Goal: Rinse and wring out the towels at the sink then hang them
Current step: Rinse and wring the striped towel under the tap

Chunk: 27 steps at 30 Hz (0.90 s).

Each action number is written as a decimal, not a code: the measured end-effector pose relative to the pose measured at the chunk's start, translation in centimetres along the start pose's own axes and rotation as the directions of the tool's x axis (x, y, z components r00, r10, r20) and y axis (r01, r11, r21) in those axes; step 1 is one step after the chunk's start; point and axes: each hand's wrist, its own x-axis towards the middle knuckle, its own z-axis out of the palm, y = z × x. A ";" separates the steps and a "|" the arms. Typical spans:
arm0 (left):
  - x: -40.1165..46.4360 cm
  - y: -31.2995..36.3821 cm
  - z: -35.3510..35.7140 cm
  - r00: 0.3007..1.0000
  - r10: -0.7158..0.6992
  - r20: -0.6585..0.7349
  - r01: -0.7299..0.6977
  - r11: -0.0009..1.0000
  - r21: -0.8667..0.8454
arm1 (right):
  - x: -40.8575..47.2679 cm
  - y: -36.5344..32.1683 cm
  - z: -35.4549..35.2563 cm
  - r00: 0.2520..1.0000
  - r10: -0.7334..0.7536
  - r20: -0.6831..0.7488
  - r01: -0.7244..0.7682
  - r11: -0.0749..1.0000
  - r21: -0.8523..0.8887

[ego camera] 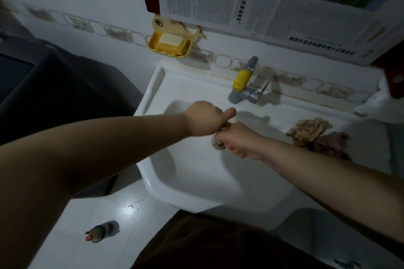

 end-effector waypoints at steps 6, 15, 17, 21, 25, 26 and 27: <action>1.6 -3.3 -3.2 0.813 0.344 -0.469 -0.323 0.938 0.127 | -2.2 -2.7 -0.2 0.967 -0.017 0.253 -0.162 0.725 0.670; 0.1 -3.4 -2.3 0.811 0.444 -0.382 -0.409 0.896 0.174 | -2.1 -1.1 -1.9 0.890 -0.038 0.455 -0.240 0.808 0.538; -1.1 -2.9 -1.1 0.865 0.402 -0.301 -0.400 0.914 0.071 | -1.6 -0.5 -3.0 0.861 0.010 0.509 -0.273 0.853 0.445; -2.6 -1.1 -0.5 0.977 0.177 -0.117 -0.190 0.975 -0.117 | -0.6 -0.1 -4.2 0.834 0.052 0.550 -0.319 0.858 0.403; -3.1 0.6 -1.2 0.948 -0.265 0.173 0.311 0.675 -0.669 | -0.9 -0.2 -3.0 0.987 -0.092 0.131 -0.004 0.805 0.593; -3.1 0.9 -1.1 0.889 -0.363 0.279 0.422 0.414 -0.807 | -1.0 0.3 -2.2 0.988 -0.131 -0.081 0.154 0.812 0.562; -3.1 1.1 -1.1 0.816 -0.401 0.416 0.488 0.091 -0.868 | -1.2 1.1 -1.1 0.929 -0.211 -0.303 0.332 0.837 0.435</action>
